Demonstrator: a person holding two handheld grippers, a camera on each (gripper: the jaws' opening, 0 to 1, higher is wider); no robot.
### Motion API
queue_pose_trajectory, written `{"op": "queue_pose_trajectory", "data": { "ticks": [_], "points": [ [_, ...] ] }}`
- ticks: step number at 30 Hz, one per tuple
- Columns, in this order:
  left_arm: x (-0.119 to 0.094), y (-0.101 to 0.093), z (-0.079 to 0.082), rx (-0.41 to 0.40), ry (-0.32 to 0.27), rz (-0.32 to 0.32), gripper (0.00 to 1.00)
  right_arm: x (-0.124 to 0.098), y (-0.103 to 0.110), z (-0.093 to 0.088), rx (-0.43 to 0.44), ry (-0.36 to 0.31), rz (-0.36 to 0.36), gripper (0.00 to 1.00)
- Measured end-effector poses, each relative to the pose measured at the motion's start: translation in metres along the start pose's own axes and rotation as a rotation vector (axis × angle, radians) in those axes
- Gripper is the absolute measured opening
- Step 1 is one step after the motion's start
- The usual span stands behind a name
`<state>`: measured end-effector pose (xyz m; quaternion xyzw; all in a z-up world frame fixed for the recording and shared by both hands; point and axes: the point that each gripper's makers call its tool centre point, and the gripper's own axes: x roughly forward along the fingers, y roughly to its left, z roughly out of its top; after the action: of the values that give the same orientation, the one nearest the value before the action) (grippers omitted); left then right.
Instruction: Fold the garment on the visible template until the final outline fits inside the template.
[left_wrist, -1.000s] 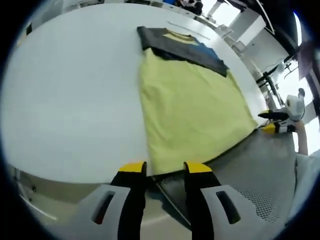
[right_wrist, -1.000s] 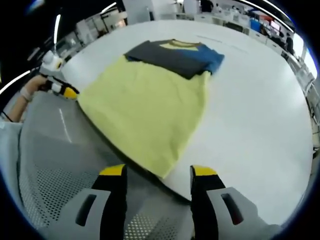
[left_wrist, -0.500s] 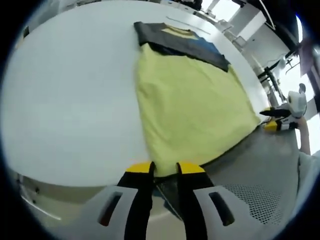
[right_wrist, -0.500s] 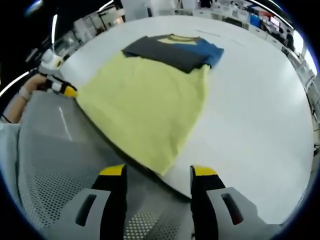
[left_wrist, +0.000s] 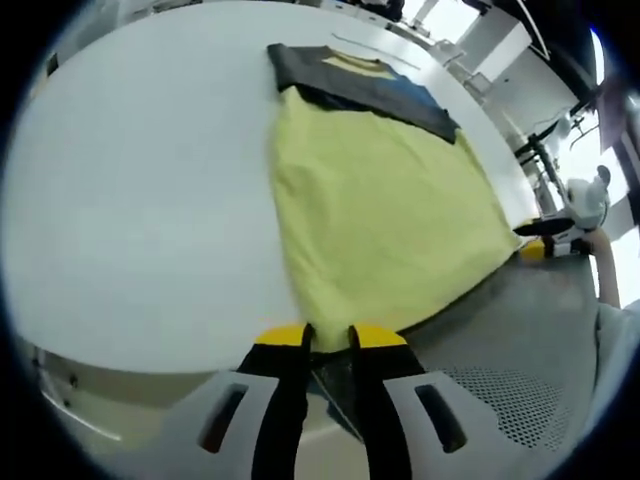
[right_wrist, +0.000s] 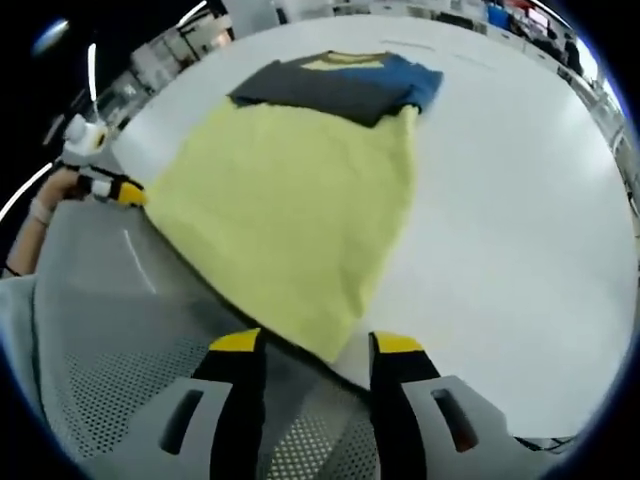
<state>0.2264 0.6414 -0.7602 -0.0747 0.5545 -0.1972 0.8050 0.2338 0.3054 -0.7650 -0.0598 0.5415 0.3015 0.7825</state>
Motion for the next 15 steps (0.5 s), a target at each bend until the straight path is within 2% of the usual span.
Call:
{"op": "queue_pose_trajectory", "data": {
  "ticks": [8,15],
  "points": [
    [0.0001,0.0011,0.0000,0.000,0.004,0.002,0.11,-0.0008,-0.0059,0.0008,0.048,-0.010,-0.009,0.33],
    [0.0007,0.0013,-0.0003,0.012,0.016,0.005,0.10,0.0000,-0.0022,-0.0017,0.034,0.007,0.003,0.28]
  ]
}}
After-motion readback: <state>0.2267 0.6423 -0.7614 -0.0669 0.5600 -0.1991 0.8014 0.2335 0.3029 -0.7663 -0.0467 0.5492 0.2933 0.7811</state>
